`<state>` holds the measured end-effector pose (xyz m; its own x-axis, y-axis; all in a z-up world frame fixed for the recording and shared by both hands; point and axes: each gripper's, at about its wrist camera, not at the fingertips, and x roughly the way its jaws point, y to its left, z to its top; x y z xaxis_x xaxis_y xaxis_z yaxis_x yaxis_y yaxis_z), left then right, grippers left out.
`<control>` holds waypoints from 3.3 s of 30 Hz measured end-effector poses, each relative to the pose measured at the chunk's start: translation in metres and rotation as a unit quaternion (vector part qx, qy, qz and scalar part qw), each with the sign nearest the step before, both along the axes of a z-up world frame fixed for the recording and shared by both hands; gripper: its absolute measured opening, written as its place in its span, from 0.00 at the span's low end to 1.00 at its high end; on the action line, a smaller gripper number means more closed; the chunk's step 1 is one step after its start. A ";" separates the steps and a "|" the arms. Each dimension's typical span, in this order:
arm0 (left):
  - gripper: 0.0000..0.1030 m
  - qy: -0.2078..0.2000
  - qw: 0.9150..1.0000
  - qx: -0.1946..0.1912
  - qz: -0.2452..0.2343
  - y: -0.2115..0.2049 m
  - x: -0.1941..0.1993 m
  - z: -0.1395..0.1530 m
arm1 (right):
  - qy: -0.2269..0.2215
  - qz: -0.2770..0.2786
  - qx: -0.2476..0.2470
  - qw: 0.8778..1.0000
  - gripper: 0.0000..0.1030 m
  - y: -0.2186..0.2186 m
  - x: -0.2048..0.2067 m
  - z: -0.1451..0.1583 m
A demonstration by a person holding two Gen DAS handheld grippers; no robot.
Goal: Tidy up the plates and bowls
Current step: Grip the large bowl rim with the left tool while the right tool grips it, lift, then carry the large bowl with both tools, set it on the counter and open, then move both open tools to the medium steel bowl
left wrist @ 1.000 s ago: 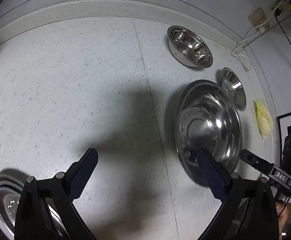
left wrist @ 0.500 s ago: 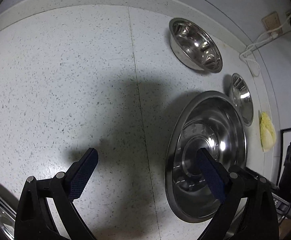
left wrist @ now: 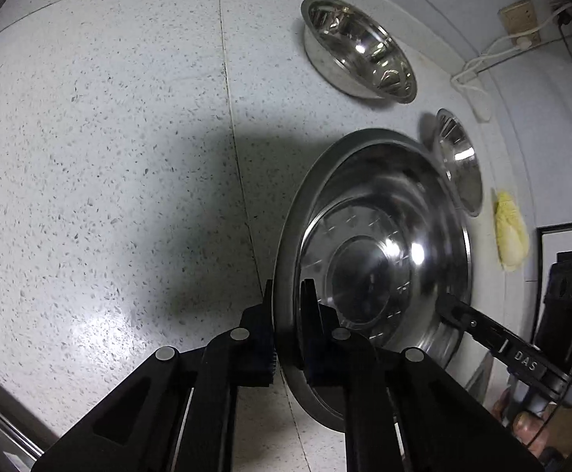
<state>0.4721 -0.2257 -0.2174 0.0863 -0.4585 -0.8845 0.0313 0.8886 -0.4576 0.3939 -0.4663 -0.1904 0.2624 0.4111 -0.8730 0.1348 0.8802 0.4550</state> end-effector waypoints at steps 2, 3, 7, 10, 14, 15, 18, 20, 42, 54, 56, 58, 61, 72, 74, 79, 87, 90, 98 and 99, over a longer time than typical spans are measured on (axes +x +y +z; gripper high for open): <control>0.07 -0.011 1.000 0.004 0.000 0.002 -0.003 0.007 | -0.008 0.003 -0.004 1.000 0.10 0.003 -0.002 0.006; 0.07 -0.018 1.000 0.005 0.002 0.004 -0.006 0.013 | -0.012 0.004 -0.007 1.000 0.10 0.005 -0.004 0.010; 0.07 -0.036 0.999 0.000 0.011 0.018 -0.016 0.035 | -0.033 0.009 -0.001 0.999 0.10 0.014 -0.013 0.033; 0.07 -0.053 0.998 -0.006 0.022 0.035 -0.033 0.056 | -0.053 0.019 0.002 0.998 0.10 0.029 -0.025 0.055; 0.07 -0.070 0.997 -0.012 0.037 0.067 -0.059 0.085 | -0.075 0.039 0.008 0.996 0.10 0.056 -0.045 0.085; 0.07 -0.074 0.996 -0.011 0.040 0.076 -0.066 0.093 | -0.079 0.043 0.008 0.996 0.10 0.063 -0.049 0.091; 0.07 -0.088 0.995 -0.012 0.046 0.094 -0.083 0.111 | -0.091 0.054 0.009 0.994 0.10 0.079 -0.061 0.106; 0.07 -0.096 0.994 -0.013 0.049 0.103 -0.093 0.120 | -0.100 0.058 0.010 0.993 0.10 0.088 -0.074 0.117; 0.08 -0.042 0.998 -0.041 -0.002 0.045 -0.205 0.045 | -0.033 0.006 -0.005 0.999 0.10 0.060 -0.199 0.061; 0.08 -0.021 0.999 -0.031 -0.007 0.009 -0.203 0.007 | 0.000 -0.003 -0.006 1.000 0.10 0.040 -0.192 0.017; 0.08 -0.021 0.999 -0.029 -0.004 0.006 -0.201 0.007 | 0.001 -0.002 -0.003 1.000 0.10 0.041 -0.191 0.017; 0.08 -0.023 0.999 -0.028 -0.007 0.003 -0.200 0.007 | 0.000 -0.001 -0.003 1.000 0.10 0.039 -0.192 0.016; 0.08 -0.024 0.999 -0.030 -0.006 0.002 -0.196 0.005 | -0.001 0.001 0.000 1.000 0.10 0.039 -0.190 0.015; 0.44 -0.056 0.998 -0.034 -0.003 0.022 -0.195 0.019 | -0.009 -0.010 -0.006 1.000 0.13 0.032 -0.190 0.022; 0.53 -0.060 0.998 -0.031 -0.002 0.027 -0.194 0.022 | -0.010 -0.018 0.002 1.000 0.14 0.029 -0.189 0.024; 0.74 -0.069 0.997 -0.019 0.008 0.047 -0.188 0.031 | -0.015 -0.036 0.004 0.999 0.40 0.010 -0.183 0.032; 0.79 -0.063 0.998 -0.024 0.020 0.045 -0.137 0.055 | -0.014 -0.064 0.008 0.998 0.47 -0.032 -0.134 0.042; 0.83 -0.060 0.998 -0.030 0.013 0.020 -0.107 0.063 | -0.019 -0.075 0.019 0.997 0.47 -0.052 -0.099 0.045; 0.92 -0.041 0.999 -0.030 -0.001 -0.061 -0.025 0.054 | -0.028 -0.101 0.037 0.994 0.50 -0.094 0.007 0.041; 0.92 -0.039 0.999 -0.029 0.001 -0.072 -0.015 0.051 | -0.029 -0.104 0.043 0.993 0.50 -0.098 0.018 0.039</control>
